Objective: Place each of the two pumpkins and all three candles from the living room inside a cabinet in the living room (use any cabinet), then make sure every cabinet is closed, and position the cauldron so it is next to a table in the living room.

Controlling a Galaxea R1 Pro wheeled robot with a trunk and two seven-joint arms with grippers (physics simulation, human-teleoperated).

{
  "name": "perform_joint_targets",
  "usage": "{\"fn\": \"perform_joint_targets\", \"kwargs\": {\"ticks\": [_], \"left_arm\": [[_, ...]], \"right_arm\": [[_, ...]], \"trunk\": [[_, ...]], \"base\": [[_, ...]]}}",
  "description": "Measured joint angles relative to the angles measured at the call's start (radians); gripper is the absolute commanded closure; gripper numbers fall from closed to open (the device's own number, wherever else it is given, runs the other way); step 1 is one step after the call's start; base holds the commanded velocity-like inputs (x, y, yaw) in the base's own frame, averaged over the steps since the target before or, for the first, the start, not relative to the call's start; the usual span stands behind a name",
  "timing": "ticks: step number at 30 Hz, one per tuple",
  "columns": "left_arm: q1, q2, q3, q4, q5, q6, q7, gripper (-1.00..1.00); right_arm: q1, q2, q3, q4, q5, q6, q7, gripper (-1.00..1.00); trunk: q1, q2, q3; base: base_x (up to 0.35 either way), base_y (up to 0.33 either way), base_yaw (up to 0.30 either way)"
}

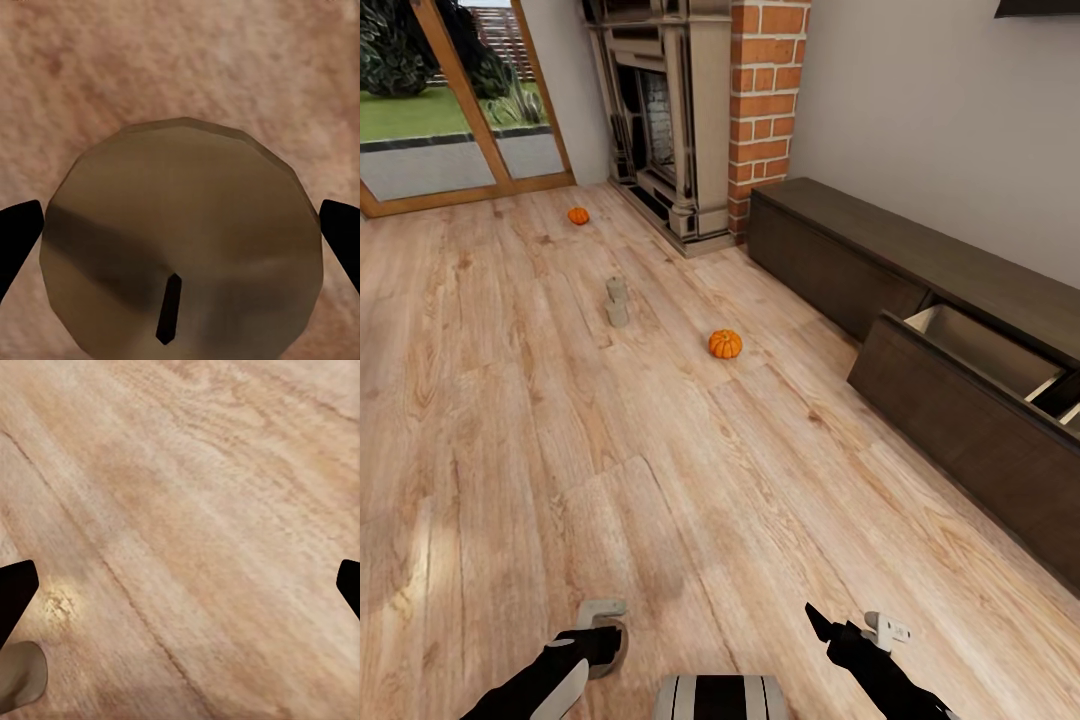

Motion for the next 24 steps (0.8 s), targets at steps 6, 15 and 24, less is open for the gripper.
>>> {"fn": "perform_joint_targets", "kwargs": {"ticks": [6, 15, 24], "left_arm": [[0.0, 0.0, 0.0, 0.0, 0.0, 0.0, 0.0, 1.0], [0.0, 0.0, 0.0, 0.0, -0.001, 0.001, 0.001, 1.0], [0.0, 0.0, -0.001, 0.0, -0.002, 0.001, 0.001, 1.0]], "right_arm": [[0.0, 0.0, 0.0, 0.0, 0.0, 0.0, 0.0, -1.0], [0.0, 0.0, 0.002, 0.0, 0.0, 0.0, 0.0, -1.0], [0.0, 0.0, 0.004, 0.0, 0.001, 0.0, -0.001, -1.0]], "trunk": [[0.0, 0.0, 0.0], [0.0, 0.0, 0.0], [0.0, 0.0, 0.0]], "base": [[0.0, 0.0, 0.0], [0.0, 0.0, 0.0], [0.0, 0.0, 0.0]]}}
